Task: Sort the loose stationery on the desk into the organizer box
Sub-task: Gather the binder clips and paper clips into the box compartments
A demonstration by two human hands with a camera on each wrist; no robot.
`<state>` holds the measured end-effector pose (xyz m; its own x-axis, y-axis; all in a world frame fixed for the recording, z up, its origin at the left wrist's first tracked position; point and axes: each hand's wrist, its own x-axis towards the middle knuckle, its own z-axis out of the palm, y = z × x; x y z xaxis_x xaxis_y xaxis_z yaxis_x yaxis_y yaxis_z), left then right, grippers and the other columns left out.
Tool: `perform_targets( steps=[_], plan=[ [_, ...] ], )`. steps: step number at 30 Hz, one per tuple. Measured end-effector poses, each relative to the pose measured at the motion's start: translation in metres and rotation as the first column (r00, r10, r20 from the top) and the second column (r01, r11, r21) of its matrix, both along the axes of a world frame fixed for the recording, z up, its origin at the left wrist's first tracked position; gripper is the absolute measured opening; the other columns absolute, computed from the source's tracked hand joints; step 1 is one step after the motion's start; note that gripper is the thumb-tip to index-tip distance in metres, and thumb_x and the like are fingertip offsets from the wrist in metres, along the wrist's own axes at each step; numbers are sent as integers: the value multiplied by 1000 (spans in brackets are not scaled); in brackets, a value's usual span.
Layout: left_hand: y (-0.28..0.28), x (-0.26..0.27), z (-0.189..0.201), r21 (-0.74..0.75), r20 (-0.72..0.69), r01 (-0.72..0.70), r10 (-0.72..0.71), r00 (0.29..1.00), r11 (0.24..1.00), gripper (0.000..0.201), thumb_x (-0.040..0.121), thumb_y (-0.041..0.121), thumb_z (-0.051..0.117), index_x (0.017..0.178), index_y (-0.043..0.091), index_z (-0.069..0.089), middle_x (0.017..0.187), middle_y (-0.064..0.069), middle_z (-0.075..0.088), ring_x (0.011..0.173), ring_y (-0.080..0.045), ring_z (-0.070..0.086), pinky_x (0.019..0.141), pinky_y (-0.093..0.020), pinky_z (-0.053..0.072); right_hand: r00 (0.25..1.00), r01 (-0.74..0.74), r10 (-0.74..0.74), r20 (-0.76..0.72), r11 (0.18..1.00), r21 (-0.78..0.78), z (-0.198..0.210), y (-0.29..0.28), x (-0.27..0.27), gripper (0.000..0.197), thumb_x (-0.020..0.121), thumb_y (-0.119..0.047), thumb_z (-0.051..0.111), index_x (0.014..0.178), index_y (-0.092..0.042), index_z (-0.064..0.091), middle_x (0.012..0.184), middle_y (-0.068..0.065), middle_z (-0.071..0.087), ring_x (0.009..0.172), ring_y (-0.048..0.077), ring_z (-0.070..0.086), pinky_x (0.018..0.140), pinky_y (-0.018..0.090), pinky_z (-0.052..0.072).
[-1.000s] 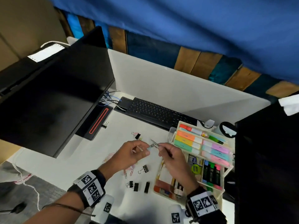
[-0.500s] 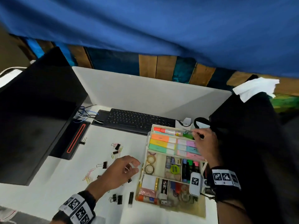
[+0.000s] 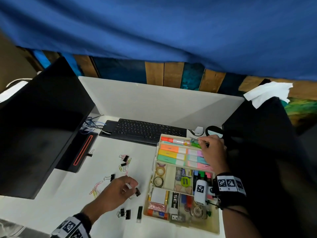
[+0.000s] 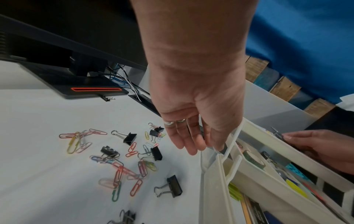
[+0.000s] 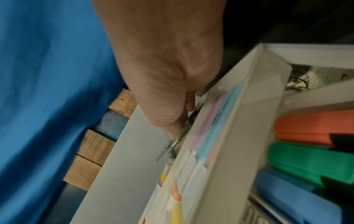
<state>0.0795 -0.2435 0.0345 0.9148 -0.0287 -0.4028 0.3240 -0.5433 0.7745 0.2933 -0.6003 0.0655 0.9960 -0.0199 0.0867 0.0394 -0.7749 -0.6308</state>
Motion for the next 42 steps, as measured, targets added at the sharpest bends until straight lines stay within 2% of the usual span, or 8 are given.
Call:
perform_targets(
  steps=[9, 16, 22, 26, 29, 32, 37, 42],
  plan=[
    [12, -12, -17, 30, 13, -7, 7, 1000, 1000, 14, 92, 25, 76, 102, 34, 74, 104, 29, 67, 86, -5, 67, 79, -24, 58, 995, -56, 65, 79, 992, -117, -4, -11, -8, 10, 88, -20, 74, 93, -26, 80, 96, -7, 65, 95, 16, 57, 92, 50, 49],
    [33, -25, -35, -10, 3, -56, 56, 998, 998, 20, 90, 24, 77, 99, 41, 73, 105, 11, 73, 82, -10, 69, 79, -30, 60, 988, -108, 117, 102, 990, -93, 3, -11, -13, 8, 86, -23, 80, 94, -22, 80, 95, -9, 65, 88, 11, 62, 85, 49, 56],
    [66, -28, -42, 36, 37, -76, 74, 997, 996, 13, 90, 31, 77, 101, 38, 73, 105, 19, 71, 91, -7, 70, 83, -32, 59, 983, -140, 152, 101, 983, -118, 14, 1, -18, 7, 84, -10, 75, 79, -15, 77, 87, 2, 71, 81, 25, 67, 79, 46, 57],
    [98, -27, -44, 178, 110, -110, 91, 990, 978, 24, 93, 20, 74, 114, 30, 70, 116, 11, 64, 103, 3, 60, 93, -13, 48, 959, -236, 244, 146, 969, -70, 37, 56, -43, 5, 89, -8, 74, 89, -13, 76, 93, 3, 70, 82, 21, 66, 81, 39, 56],
    [129, -14, -53, 349, 196, -109, 41, 980, 931, 38, 93, 20, 71, 131, 19, 63, 131, 5, 56, 121, -9, 54, 108, -31, 46, 897, -432, 430, 100, 902, -7, 44, 121, -77, 7, 90, -10, 75, 95, -16, 76, 96, -4, 68, 83, 12, 65, 78, 29, 54],
    [157, 13, -60, 489, 106, -161, 124, 987, 857, 59, 95, 18, 63, 151, 18, 45, 163, -7, 33, 148, -23, 37, 120, -37, 37, 819, -568, 572, -44, 820, 78, 22, 185, -104, 11, 93, -16, 74, 103, -20, 74, 100, -8, 66, 84, 2, 65, 74, 28, 59],
    [186, 49, -74, 611, 26, -85, 87, 996, 787, 88, 85, 1, 57, 163, 15, 19, 171, -18, 0, 158, -37, 10, 127, -44, 24, 747, -607, 572, -339, 795, 5, -28, 259, -114, 33, 94, -26, 72, 126, -20, 65, 121, -4, 61, 92, 5, 62, 85, 23, 54],
    [196, 45, -104, 645, 33, -18, -4, 999, 764, 88, 83, 13, 68, 157, 5, 20, 164, -26, 19, 153, -46, 20, 124, -50, 30, 724, -638, 567, -393, 767, -70, -55, 293, -98, 56, 94, -18, 71, 147, -15, 51, 138, 3, 52, 123, 17, 57, 106, 22, 43]
  ],
)
